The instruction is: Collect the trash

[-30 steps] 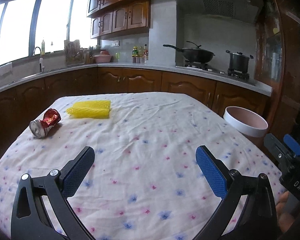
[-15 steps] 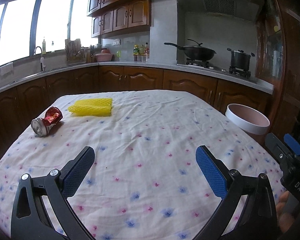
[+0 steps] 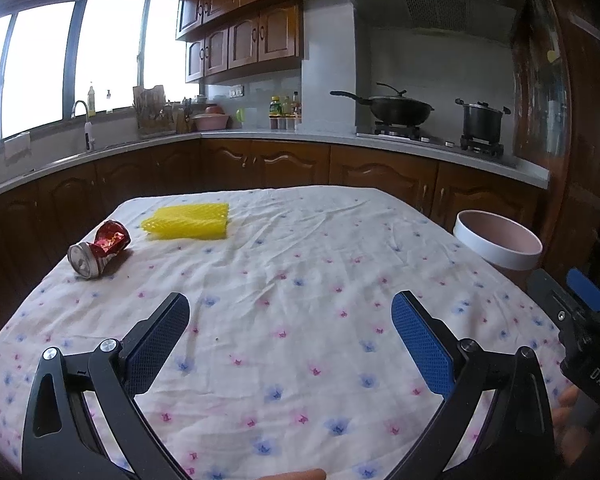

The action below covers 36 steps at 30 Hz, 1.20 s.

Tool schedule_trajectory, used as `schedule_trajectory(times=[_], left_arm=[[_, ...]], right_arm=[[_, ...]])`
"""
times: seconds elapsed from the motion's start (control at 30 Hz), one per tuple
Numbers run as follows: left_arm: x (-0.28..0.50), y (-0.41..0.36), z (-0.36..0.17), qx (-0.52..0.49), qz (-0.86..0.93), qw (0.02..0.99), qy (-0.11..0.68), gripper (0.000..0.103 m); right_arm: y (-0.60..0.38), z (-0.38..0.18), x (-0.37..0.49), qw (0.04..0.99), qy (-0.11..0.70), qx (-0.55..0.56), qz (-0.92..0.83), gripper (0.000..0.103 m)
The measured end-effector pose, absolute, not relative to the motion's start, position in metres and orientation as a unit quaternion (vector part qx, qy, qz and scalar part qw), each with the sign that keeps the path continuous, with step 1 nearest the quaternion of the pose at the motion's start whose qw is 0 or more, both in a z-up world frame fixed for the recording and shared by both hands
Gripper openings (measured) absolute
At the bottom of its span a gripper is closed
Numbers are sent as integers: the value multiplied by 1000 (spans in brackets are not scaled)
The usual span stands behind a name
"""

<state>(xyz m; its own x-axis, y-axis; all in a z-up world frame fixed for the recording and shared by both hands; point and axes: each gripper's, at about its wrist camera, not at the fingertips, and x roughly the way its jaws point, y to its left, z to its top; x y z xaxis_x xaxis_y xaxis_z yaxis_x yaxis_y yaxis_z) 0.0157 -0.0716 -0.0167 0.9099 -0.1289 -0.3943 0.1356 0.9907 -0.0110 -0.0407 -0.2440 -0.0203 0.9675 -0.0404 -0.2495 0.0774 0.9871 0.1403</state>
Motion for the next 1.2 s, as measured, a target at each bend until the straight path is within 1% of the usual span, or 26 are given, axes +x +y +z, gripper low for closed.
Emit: schedule_trajectory(times=[1.2], left_arm=[[13,-75,-15,19,-66,978,197,103]], right_arm=[[-245,-19,-40,988,125,83,-19,103]])
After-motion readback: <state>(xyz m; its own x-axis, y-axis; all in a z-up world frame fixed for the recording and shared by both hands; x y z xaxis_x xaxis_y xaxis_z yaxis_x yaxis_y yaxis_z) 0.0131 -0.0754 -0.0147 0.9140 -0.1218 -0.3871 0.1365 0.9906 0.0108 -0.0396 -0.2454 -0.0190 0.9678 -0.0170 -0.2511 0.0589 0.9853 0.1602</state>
